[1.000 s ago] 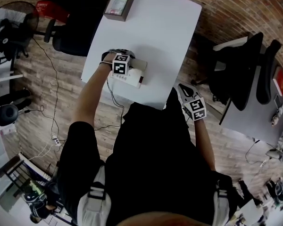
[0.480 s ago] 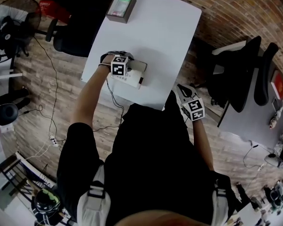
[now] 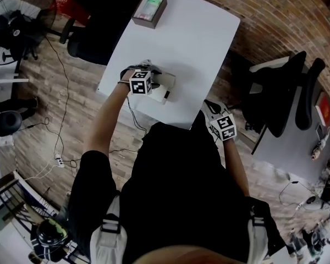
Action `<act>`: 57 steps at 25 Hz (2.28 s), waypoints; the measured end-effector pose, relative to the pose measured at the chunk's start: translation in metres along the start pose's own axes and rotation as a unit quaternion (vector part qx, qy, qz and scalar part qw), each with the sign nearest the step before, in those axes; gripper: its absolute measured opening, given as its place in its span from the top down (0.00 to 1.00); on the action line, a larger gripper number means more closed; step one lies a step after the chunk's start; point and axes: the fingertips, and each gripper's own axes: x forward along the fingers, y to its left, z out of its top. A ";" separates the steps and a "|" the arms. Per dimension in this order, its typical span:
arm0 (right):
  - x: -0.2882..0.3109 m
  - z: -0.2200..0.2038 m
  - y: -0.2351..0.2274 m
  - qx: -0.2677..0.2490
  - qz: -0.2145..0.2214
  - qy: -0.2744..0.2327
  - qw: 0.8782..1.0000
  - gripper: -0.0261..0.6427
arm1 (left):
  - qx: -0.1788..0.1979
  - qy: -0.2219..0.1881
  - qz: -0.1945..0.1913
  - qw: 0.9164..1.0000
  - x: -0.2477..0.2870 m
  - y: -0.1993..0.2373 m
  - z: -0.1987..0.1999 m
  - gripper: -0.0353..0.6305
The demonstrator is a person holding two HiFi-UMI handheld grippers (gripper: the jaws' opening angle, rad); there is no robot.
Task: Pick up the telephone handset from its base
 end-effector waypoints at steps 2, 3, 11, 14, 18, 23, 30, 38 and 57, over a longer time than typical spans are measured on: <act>0.003 0.004 0.002 -0.007 0.007 -0.002 1.000 0.97 | -0.014 -0.009 0.008 1.000 -0.004 -0.003 0.002 0.61; 0.005 0.006 0.002 -0.012 0.010 -0.003 1.000 0.97 | -0.021 -0.012 0.013 1.000 -0.006 -0.004 0.002 0.61; 0.019 0.014 0.011 -0.052 0.041 -0.001 0.998 0.97 | -0.132 -0.118 0.107 0.978 -0.044 -0.004 0.022 0.61; 0.022 0.017 0.018 -0.060 0.056 0.004 0.997 0.97 | -0.145 -0.130 0.124 0.973 -0.051 -0.011 0.027 0.61; 0.025 0.016 0.021 -0.077 0.070 0.007 0.995 0.97 | -0.166 -0.142 0.146 0.965 -0.059 -0.017 0.031 0.61; 0.024 0.019 0.023 -0.088 0.081 0.003 0.993 0.97 | -0.205 -0.169 0.174 0.948 -0.068 -0.022 0.035 0.61; 0.021 0.021 0.026 -0.111 0.103 0.006 0.988 0.97 | -0.265 -0.222 0.219 0.913 -0.086 -0.030 0.050 0.61; 0.020 0.034 0.024 -0.134 0.112 0.000 0.985 0.97 | -0.331 -0.277 0.251 0.866 -0.097 -0.050 0.059 0.61; -0.004 0.068 0.023 -0.172 0.126 -0.046 0.976 0.97 | -0.410 -0.365 0.294 0.782 -0.129 -0.092 0.085 0.61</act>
